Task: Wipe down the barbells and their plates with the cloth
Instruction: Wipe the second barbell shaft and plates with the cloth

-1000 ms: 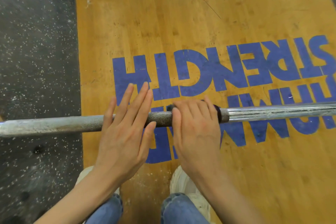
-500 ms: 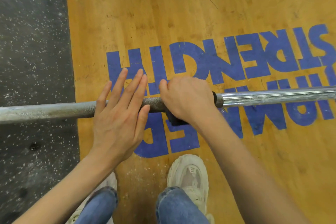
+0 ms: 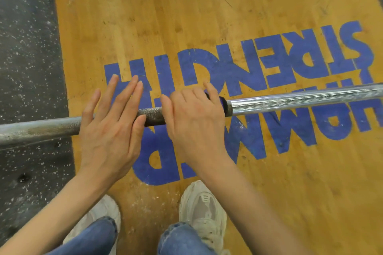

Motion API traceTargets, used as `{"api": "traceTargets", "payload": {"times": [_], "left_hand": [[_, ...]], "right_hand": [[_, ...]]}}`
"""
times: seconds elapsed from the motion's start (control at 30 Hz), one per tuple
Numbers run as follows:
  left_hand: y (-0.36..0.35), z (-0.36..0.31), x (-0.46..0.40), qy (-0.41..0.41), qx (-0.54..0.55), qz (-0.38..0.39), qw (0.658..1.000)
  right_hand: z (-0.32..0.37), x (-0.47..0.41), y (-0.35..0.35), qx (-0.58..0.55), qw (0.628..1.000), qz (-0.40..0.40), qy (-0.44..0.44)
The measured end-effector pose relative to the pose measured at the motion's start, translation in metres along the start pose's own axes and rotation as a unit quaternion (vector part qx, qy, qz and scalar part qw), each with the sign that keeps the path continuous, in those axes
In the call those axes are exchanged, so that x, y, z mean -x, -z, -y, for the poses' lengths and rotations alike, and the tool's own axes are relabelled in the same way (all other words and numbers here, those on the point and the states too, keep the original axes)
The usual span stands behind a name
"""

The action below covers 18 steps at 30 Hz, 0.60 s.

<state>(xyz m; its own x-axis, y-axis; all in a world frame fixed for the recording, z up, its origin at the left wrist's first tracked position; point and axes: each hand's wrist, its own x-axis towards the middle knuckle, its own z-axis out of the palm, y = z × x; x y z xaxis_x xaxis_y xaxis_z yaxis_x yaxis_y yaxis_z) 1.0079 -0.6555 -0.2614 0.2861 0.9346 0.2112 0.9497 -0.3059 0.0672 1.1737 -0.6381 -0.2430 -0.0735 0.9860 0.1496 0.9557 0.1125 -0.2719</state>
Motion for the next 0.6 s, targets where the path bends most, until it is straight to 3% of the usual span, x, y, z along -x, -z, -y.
{"api": "traceTargets", "payload": {"times": [0.03, 0.13, 0.17, 0.2, 0.27, 0.33, 0.43, 0.5, 0.6], "left_hand": [[0.000, 0.000, 0.000, -0.001, -0.004, 0.001, 1.000], [0.001, 0.001, -0.001, -0.009, -0.010, 0.009, 1.000], [0.002, 0.001, -0.001, -0.013, -0.010, 0.011, 1.000], [0.002, 0.002, -0.001, -0.016, -0.010, 0.012, 1.000], [0.003, 0.002, 0.000, -0.019, -0.003, 0.019, 1.000], [0.006, 0.004, 0.000, -0.022, 0.007, 0.035, 0.999], [0.008, 0.005, 0.003, -0.023, 0.011, 0.049, 0.998], [0.008, 0.001, 0.004, -0.018, 0.013, 0.045, 0.999], [0.006, -0.002, 0.006, -0.008, 0.009, 0.036, 0.999]], "right_hand": [[-0.005, 0.019, -0.003, -0.031, 0.999, -0.040, 0.002], [-0.010, 0.026, -0.006, -0.019, 0.999, -0.043, -0.002], [-0.008, 0.007, 0.000, -0.018, 0.999, -0.015, -0.024], [-0.005, -0.016, 0.010, 0.005, 0.997, 0.070, -0.039], [-0.009, -0.045, 0.019, 0.038, 0.979, 0.196, 0.043], [-0.014, -0.041, 0.021, 0.040, 0.966, 0.247, 0.065], [-0.021, 0.024, 0.010, -0.021, 0.999, 0.035, 0.006], [-0.026, 0.052, -0.002, -0.051, 0.997, -0.051, 0.006], [-0.021, 0.003, 0.003, 0.003, 0.999, -0.022, -0.045]]}}
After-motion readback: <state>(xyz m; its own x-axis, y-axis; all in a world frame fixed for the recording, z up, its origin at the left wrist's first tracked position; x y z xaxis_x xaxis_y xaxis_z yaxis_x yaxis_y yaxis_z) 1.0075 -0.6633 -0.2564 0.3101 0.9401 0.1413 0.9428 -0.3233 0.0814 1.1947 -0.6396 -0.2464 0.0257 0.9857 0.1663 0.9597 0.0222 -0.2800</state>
